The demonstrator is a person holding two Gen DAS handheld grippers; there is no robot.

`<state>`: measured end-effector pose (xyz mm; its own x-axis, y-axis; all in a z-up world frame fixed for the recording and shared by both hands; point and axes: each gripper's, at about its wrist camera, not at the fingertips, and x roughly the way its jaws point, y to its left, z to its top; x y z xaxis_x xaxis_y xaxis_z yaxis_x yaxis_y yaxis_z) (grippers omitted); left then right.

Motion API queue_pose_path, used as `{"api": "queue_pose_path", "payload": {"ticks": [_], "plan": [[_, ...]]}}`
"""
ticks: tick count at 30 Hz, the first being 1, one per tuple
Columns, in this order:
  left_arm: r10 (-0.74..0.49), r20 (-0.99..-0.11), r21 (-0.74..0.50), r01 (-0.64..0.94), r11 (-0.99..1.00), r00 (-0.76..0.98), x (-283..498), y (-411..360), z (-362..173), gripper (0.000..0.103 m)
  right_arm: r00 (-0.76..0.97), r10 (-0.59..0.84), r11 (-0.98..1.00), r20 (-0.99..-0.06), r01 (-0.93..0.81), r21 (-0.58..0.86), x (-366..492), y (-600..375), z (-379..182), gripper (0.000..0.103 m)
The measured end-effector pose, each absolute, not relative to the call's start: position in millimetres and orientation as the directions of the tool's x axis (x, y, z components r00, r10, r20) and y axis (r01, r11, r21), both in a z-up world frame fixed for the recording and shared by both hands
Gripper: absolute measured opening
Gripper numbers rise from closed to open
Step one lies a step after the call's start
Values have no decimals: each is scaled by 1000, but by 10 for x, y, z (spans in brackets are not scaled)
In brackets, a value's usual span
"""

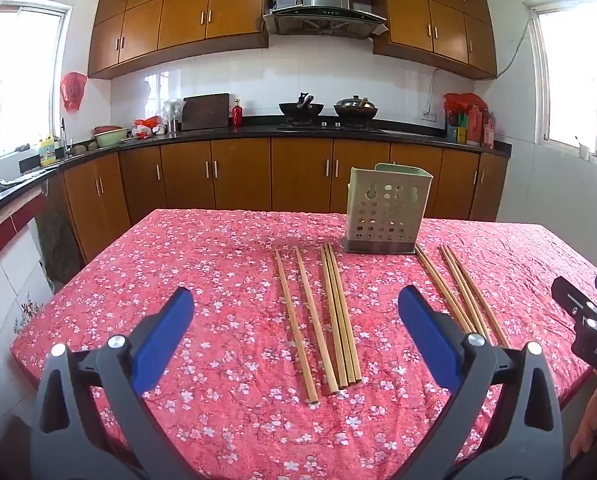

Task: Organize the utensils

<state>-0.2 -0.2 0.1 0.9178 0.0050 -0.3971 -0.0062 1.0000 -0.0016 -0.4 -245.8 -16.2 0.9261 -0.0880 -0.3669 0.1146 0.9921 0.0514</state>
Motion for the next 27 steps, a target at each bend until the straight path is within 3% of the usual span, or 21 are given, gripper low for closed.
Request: {"api": "queue_pose_path", "payload": {"ticks": [27], "plan": [[6, -400, -1, -7, 1000, 917, 2, 2, 1, 99, 925, -87, 992, -369, 115, 54, 9, -2461, -173, 101]]}}
